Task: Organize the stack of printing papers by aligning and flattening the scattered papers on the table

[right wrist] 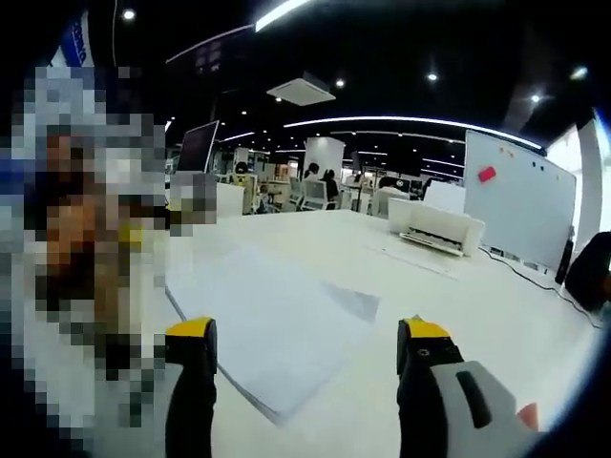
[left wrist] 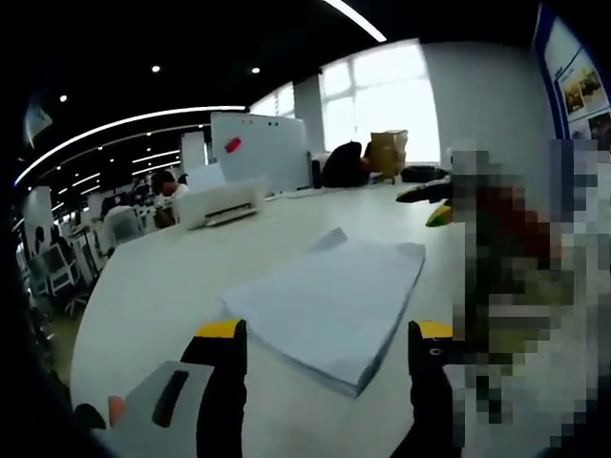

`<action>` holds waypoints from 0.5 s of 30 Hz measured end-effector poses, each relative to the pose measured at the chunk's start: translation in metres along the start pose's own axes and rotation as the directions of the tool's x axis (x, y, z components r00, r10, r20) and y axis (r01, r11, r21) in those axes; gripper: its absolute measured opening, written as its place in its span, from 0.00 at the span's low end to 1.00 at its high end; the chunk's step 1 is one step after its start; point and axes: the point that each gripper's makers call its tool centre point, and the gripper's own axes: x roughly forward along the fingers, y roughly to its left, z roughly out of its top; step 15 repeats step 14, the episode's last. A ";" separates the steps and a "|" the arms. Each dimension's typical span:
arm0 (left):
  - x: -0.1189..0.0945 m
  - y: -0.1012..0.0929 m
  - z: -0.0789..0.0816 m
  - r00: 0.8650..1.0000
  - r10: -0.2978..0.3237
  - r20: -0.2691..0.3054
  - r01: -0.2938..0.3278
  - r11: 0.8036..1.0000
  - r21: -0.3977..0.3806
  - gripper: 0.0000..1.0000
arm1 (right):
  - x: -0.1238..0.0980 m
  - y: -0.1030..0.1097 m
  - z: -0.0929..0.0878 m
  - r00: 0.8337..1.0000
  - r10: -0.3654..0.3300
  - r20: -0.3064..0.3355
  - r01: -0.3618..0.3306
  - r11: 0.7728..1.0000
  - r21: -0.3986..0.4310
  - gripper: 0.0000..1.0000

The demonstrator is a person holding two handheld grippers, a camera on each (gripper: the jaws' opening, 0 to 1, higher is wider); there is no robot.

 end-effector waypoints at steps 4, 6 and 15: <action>0.000 0.001 -0.004 1.000 0.005 -0.029 -0.004 1.000 0.011 0.72 | -0.001 -0.001 -0.003 1.000 -0.003 -0.017 0.003 1.000 -0.006 0.72; -0.001 0.000 -0.004 0.999 0.005 -0.037 -0.004 1.000 0.016 0.72 | 0.000 -0.003 -0.005 1.000 -0.006 -0.025 0.006 1.000 -0.003 0.72; -0.004 0.002 -0.002 0.999 0.014 -0.039 -0.014 1.000 0.003 0.74 | -0.002 0.001 -0.004 1.000 0.004 -0.029 -0.004 1.000 -0.005 0.72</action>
